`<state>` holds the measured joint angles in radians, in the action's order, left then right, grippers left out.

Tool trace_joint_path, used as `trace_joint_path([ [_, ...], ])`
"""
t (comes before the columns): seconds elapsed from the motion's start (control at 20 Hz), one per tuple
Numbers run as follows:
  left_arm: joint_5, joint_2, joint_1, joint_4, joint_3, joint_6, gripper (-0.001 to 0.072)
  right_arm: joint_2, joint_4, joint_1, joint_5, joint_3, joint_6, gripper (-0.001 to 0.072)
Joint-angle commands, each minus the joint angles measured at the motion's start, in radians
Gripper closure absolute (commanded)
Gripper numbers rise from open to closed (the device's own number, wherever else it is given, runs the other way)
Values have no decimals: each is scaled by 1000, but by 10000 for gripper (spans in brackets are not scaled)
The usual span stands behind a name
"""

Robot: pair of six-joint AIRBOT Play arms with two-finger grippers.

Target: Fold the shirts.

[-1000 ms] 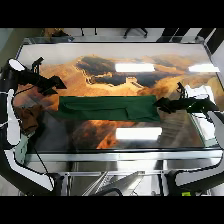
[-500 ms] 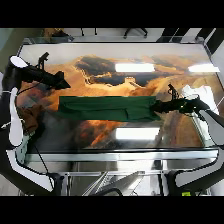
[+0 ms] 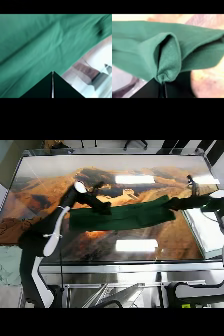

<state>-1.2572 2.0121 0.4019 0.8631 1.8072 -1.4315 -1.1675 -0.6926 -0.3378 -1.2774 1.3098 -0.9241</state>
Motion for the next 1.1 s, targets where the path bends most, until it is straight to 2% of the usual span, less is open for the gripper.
trace_joint_path([
  [0.0,215,75,177,-3,1,-37,694,64,-5,-58,-162,161,-47,693],
  [0.25,521,113,291,-192,1,-39,695,66,-3,-57,-291,233,-87,692],
  [0.35,622,112,314,-213,1,-36,694,66,-3,-57,-336,233,-87,692],
  [0.6,701,130,335,-213,4,-37,694,67,14,-57,-333,233,-87,692],
  [0.7,651,154,330,-212,20,-37,694,68,23,-57,-333,233,-87,693],
  [0.85,481,173,299,-212,114,-36,694,68,45,-57,-332,234,-103,693],
  [1.05,94,121,163,-230,315,-15,695,68,95,12,-313,233,-125,692],
])
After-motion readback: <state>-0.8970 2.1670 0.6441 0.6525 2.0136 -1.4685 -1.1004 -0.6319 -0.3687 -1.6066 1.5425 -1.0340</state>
